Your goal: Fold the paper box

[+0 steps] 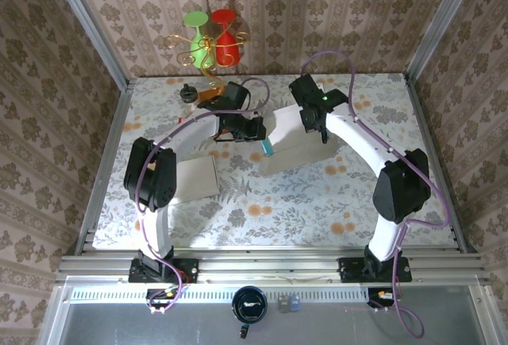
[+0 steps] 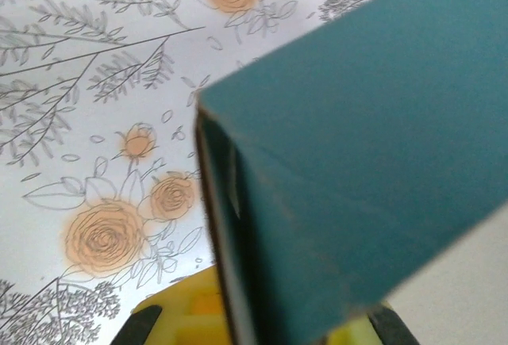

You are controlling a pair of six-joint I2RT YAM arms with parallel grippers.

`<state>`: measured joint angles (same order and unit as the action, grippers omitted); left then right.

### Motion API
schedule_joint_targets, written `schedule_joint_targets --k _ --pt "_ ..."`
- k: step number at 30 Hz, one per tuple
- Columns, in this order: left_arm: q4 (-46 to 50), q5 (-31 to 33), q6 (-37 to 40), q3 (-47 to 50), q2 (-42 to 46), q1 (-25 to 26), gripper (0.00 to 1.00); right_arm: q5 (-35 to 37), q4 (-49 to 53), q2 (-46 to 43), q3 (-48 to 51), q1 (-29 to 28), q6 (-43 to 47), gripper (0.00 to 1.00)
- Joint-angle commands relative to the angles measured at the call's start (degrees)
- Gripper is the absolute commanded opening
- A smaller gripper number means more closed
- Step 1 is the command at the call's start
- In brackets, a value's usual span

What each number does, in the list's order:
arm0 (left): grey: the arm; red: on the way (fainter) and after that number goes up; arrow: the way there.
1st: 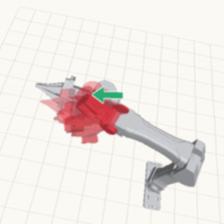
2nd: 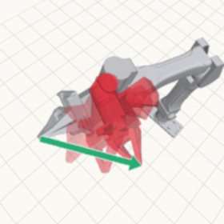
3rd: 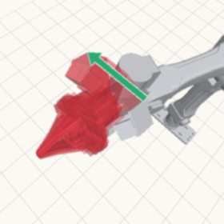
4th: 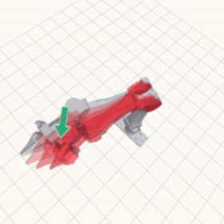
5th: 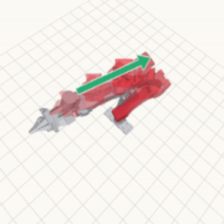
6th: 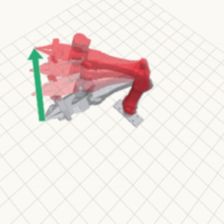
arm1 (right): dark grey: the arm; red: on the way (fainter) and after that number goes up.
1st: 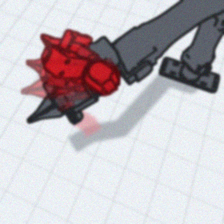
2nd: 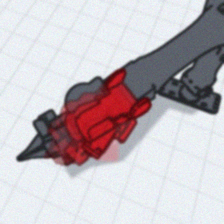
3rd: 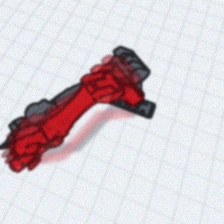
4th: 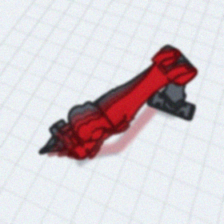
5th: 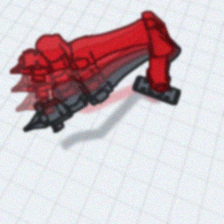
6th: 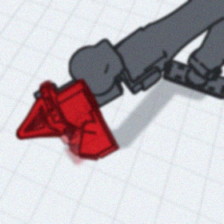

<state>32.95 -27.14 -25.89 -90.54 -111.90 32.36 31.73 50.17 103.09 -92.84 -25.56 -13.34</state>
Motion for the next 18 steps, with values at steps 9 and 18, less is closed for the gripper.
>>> schedule_joint_targets --k 9,18 --pt "4.7 6.3 1.7 -1.5 -4.6 3.5 0.0 -12.6 -13.9 -1.8 17.7 1.7 -4.6 0.0" --pt "6.5 10.5 5.8 -1.1 -7.0 4.7 0.0 -20.1 -21.9 -1.3 25.6 4.9 -5.5 0.06"
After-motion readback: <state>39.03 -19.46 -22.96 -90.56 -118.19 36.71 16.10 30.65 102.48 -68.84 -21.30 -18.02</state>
